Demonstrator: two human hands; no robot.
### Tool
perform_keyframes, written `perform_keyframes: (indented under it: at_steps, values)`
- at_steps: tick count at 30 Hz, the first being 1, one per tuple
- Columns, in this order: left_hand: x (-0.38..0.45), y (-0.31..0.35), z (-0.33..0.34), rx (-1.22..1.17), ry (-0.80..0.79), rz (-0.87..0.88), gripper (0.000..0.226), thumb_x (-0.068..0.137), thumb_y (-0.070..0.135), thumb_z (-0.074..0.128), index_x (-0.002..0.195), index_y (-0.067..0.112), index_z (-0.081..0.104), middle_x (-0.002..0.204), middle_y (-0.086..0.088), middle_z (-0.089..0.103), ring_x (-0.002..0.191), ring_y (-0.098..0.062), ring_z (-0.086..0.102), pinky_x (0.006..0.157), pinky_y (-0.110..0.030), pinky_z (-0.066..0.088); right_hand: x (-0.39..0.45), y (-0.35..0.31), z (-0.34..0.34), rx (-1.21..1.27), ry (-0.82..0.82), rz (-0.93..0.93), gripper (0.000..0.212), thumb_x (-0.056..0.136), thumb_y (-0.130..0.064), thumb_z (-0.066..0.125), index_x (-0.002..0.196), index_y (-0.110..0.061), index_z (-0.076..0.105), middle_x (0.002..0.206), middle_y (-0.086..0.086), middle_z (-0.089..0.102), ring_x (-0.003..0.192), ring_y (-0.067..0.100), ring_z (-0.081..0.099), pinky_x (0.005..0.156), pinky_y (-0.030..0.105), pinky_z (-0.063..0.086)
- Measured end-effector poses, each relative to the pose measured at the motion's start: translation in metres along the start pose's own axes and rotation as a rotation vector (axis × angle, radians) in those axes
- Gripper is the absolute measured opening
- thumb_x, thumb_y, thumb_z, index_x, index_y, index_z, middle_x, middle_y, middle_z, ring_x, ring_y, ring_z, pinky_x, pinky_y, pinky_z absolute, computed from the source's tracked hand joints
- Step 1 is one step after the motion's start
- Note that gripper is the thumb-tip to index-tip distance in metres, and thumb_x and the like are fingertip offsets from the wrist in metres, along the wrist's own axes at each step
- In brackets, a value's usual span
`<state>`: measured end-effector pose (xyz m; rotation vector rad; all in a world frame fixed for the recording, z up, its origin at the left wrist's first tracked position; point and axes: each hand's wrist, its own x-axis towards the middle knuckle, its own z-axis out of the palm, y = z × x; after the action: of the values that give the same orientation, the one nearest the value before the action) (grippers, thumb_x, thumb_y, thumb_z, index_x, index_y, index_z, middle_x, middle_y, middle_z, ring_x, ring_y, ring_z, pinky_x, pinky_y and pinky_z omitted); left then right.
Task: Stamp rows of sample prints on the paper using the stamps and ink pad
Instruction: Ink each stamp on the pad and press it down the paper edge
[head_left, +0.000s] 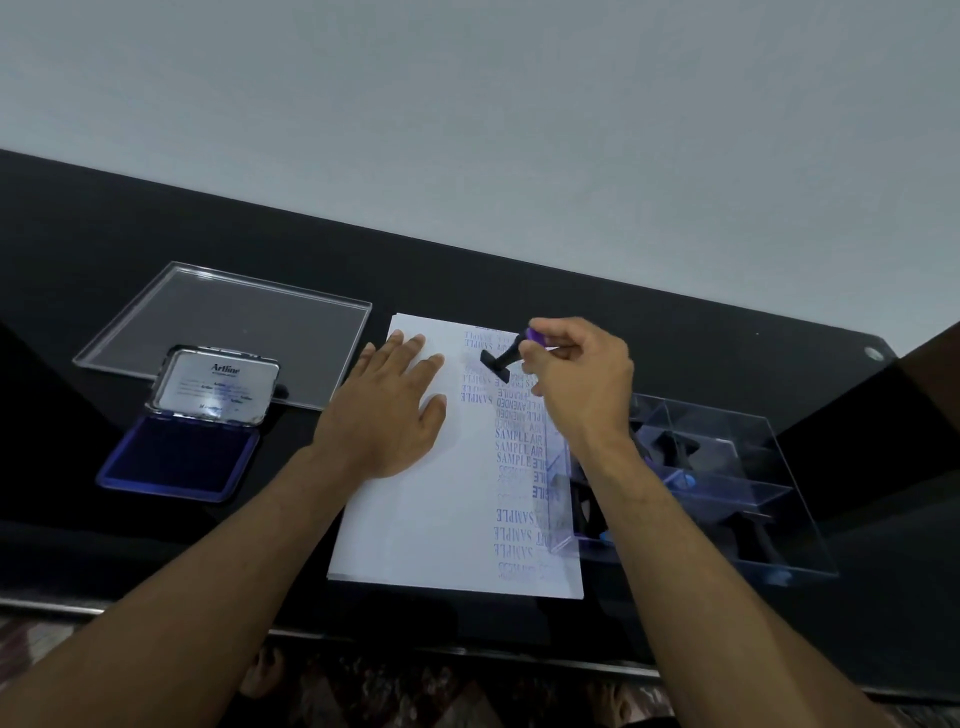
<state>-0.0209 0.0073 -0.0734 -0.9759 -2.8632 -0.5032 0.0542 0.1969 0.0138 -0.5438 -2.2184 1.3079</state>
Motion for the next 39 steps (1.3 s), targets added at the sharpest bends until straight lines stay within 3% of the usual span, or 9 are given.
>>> perform_keyframes:
  at_steps: [7,18,25,35,39]
  values:
    - [-0.001,0.001,-0.001,-0.004,-0.002,-0.004,0.065,0.096,0.050,0.024,0.154,0.023,0.035,0.166,-0.005,0.022,0.155,-0.023,0.009,0.126,-0.042,0.006,-0.002,0.008,-0.002,0.087,0.039,0.058,0.017,0.081,-0.011,0.074,0.092,-0.023,0.074,0.081,-0.004,0.072,0.075,0.017,0.071,0.069,0.046,0.060]
    - [-0.001,0.002,-0.004,-0.003,-0.016,-0.007,0.067,0.095,0.052,0.022,0.155,0.023,0.034,0.166,-0.004,0.022,0.155,-0.023,0.009,0.126,-0.043,0.008,-0.005,0.010,-0.003,0.101,0.040,0.046,0.018,0.082,-0.008,0.074,0.096,-0.019,0.073,0.084,-0.004,0.072,0.077,0.017,0.071,0.069,0.043,0.061]
    - [0.000,0.006,-0.009,-0.026,-0.012,-0.024,0.069,0.094,0.051,0.026,0.154,0.021,0.035,0.165,-0.005,0.024,0.155,-0.024,0.012,0.126,-0.045,0.010,-0.012,0.004,-0.016,0.186,0.072,0.064,0.018,0.084,-0.004,0.072,0.097,-0.017,0.073,0.082,-0.001,0.072,0.070,0.017,0.070,0.060,0.035,0.060]
    - [-0.016,0.089,-0.019,-0.168,0.002,0.122,0.066,0.096,0.055,0.028,0.154,0.024,0.036,0.164,-0.001,0.026,0.154,-0.020,0.012,0.125,-0.041,0.009,-0.038,0.014,-0.085,0.265,0.225,0.071,0.016,0.084,-0.006,0.071,0.095,-0.017,0.073,0.084,0.004,0.072,0.070,0.022,0.069,0.055,0.030,0.056]
    - [-0.024,0.133,-0.021,-0.209,0.013,0.199,0.063,0.098,0.051,0.031,0.152,0.021,0.040,0.163,-0.003,0.030,0.154,-0.021,0.015,0.125,-0.041,0.012,-0.052,0.028,-0.123,0.241,0.282,0.072,0.016,0.083,-0.012,0.073,0.094,-0.023,0.073,0.083,0.002,0.072,0.072,0.022,0.069,0.061,0.041,0.059]
